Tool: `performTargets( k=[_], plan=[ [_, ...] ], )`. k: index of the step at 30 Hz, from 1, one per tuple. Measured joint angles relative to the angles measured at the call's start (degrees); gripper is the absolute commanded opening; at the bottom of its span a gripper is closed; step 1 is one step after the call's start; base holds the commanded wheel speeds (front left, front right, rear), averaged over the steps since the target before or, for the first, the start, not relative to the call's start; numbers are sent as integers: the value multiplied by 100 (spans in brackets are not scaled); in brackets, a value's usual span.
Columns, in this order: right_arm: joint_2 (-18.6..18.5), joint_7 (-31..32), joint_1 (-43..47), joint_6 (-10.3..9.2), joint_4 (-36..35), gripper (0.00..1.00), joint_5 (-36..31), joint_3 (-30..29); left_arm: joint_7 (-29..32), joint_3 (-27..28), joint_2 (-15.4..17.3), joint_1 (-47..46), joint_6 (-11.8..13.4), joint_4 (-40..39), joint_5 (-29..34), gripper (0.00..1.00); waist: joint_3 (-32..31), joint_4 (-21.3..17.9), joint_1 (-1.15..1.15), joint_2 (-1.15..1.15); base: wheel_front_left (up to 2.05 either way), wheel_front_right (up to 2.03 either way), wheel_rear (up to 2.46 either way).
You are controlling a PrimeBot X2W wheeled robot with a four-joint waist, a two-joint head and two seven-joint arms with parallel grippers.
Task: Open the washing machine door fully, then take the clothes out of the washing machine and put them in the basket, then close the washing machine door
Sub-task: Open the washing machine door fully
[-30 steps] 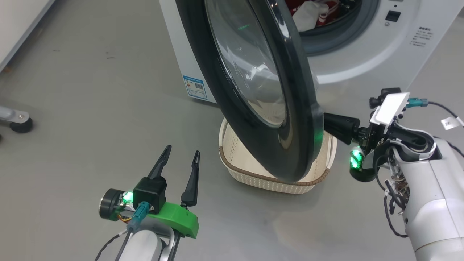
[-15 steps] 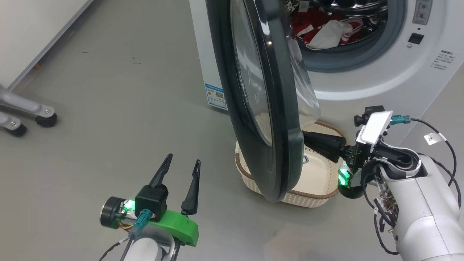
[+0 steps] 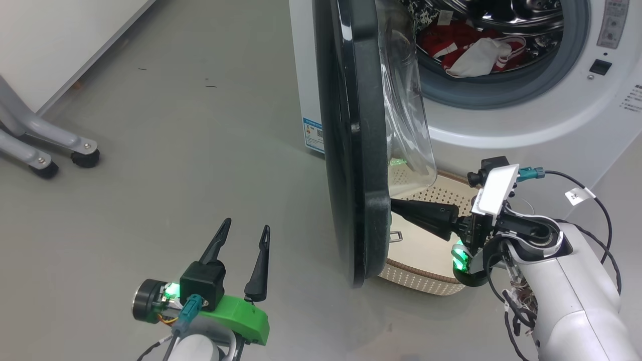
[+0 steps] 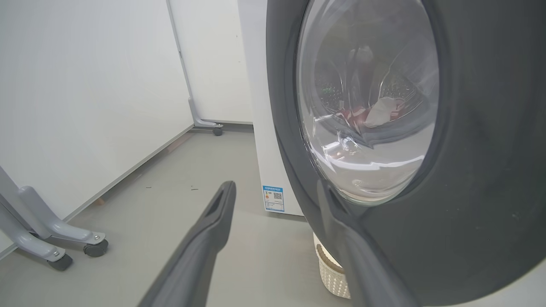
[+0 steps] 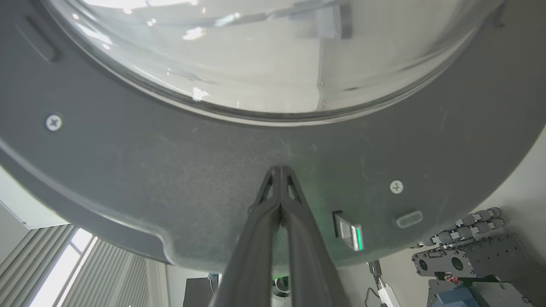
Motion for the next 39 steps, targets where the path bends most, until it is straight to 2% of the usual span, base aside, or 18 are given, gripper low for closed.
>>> performTargets(
  k=[15, 22, 33, 35, 36, 39],
  plan=[
    [8, -352, 242, 3, -243, 0, 439, 203, 0, 51, 0, 30, -3, -70, 51, 100, 38, 24, 0, 0, 0, 0, 0],
    [27, -715, 493, 43, -445, 0, 679, -40, 0, 237, 5, 39, -3, -126, 87, 100, 52, -86, 0, 0, 0, 0, 0],
    [35, -1545, 1043, 69, -939, 0, 627, -671, 0, 325, 5, 68, -3, -156, 92, 100, 69, -388, 0, 0, 0, 0, 0],
    [40, -1756, 1182, 97, -998, 56, 535, -788, 0, 325, 4, 68, -3, -153, 96, 100, 63, -430, 0, 0, 0, 0, 0],
    [34, -1849, 1260, 98, -1045, 100, 476, -823, 0, 324, 4, 68, -3, -151, 99, 100, 56, -449, 0, 0, 0, 0, 0],
    [-15, -2207, 1468, 98, -1206, 100, 98, -917, 0, 319, 4, 69, -3, -124, 99, 100, 25, -491, 0, 0, 0, 0, 0]
  ],
)
